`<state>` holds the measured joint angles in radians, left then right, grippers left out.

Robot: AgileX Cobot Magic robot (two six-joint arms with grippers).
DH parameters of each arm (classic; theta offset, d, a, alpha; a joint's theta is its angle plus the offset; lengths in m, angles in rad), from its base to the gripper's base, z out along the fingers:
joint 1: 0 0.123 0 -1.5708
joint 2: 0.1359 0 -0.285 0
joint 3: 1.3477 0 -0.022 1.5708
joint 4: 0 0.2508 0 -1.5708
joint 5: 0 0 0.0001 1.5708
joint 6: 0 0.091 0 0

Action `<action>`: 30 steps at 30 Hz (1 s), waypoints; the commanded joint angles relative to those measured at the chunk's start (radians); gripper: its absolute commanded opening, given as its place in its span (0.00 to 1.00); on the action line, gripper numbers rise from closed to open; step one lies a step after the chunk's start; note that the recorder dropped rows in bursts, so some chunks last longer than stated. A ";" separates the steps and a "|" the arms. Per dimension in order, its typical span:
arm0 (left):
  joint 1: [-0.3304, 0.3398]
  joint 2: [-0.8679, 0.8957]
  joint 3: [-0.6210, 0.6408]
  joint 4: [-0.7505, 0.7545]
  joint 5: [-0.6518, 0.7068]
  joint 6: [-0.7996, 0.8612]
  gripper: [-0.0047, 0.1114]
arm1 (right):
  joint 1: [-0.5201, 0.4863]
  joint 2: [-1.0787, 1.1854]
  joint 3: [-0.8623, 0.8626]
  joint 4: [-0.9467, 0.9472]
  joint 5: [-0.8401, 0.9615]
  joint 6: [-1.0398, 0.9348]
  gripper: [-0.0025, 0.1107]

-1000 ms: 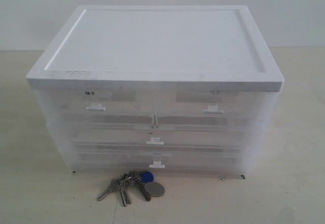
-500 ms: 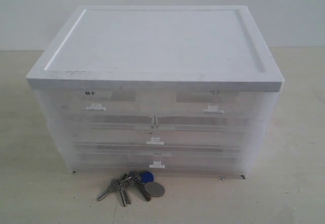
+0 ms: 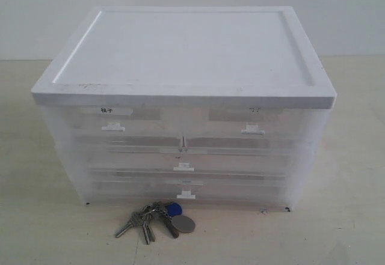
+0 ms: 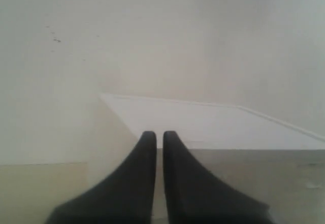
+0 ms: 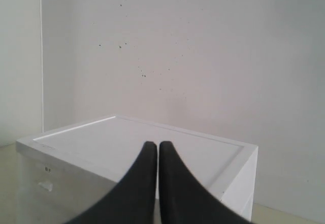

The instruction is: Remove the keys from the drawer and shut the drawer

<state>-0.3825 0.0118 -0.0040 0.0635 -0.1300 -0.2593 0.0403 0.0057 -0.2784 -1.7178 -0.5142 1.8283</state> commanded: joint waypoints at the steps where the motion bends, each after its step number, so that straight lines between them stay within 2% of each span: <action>1: 0.125 -0.005 0.004 -0.006 0.010 -0.041 0.08 | 0.004 -0.006 -0.001 0.002 -0.004 -0.001 0.02; 12: 0.419 -0.005 0.004 0.007 0.038 0.005 0.08 | 0.004 -0.006 -0.001 0.002 -0.004 0.002 0.02; 17: 0.466 -0.012 0.004 0.007 0.087 0.077 0.08 | 0.004 -0.006 -0.001 0.002 -0.004 0.002 0.02; 22: 0.485 -0.012 0.004 0.007 0.161 0.143 0.08 | 0.004 -0.006 -0.001 0.002 -0.002 0.002 0.02; 30: 0.524 -0.012 0.004 0.007 0.293 0.155 0.08 | 0.004 -0.006 -0.001 0.002 0.000 0.003 0.02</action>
<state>0.1319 0.0031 -0.0040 0.0678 0.1068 -0.1117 0.0403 0.0057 -0.2784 -1.7178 -0.5180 1.8325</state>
